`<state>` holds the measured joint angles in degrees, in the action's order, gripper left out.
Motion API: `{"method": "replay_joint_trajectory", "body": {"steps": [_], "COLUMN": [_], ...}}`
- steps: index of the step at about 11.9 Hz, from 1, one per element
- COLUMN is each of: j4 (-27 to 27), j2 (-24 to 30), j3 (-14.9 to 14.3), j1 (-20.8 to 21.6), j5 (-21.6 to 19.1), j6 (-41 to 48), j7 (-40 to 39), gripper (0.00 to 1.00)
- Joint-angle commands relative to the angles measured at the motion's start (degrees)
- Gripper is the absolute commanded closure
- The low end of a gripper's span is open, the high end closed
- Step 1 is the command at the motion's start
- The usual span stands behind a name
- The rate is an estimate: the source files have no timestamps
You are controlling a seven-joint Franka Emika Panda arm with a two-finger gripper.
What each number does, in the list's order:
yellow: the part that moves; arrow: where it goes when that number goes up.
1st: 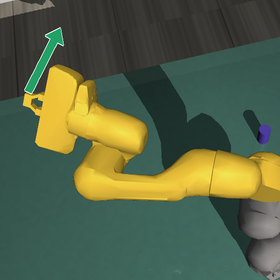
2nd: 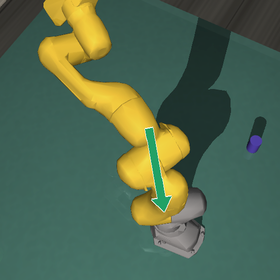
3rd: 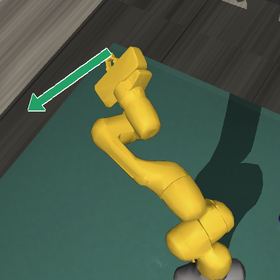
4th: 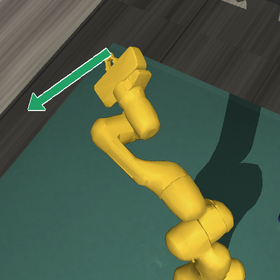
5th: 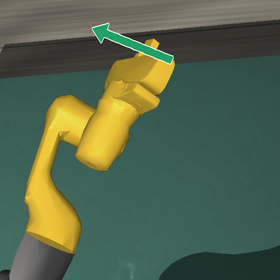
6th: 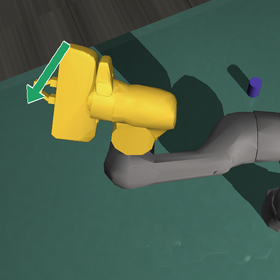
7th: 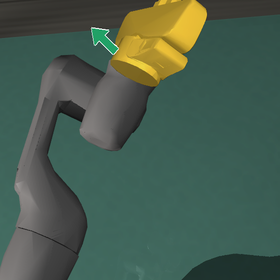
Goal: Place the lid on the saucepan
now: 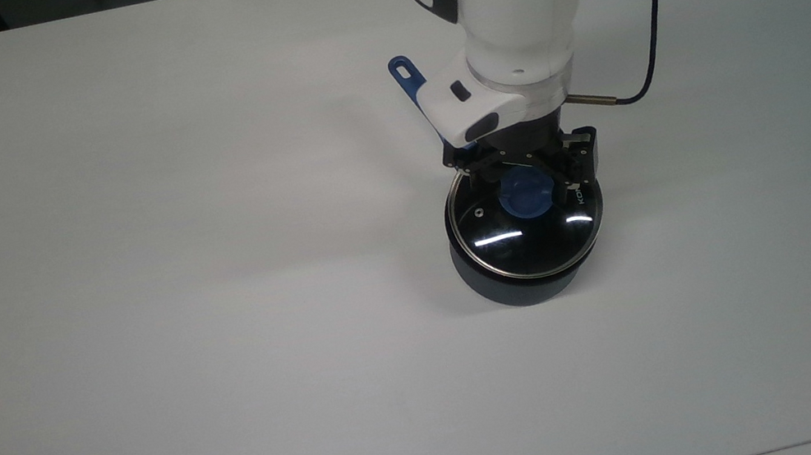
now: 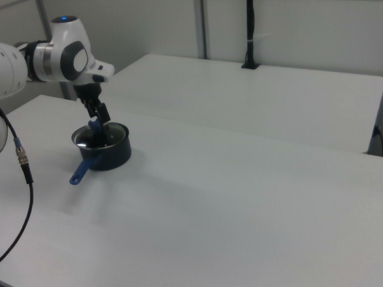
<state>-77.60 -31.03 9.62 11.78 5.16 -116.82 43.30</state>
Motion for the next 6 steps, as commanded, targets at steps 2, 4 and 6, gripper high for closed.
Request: {"method": "replay_joint_trajectory", "body": {"steps": [2,4,6], "j4": [-1.05,-4.81,-9.48], "j2": [11.04,19.73,27.83], "j3": [-0.13,-0.13,-1.70], "j1": [-6.22,-10.62,-13.18], "j5": [-0.41,-0.41,-1.20], "j6": [7.79,17.46,23.99], "j7": [2.50,-5.88,-14.96], "gripper": [0.00,0.00,0.00]}}
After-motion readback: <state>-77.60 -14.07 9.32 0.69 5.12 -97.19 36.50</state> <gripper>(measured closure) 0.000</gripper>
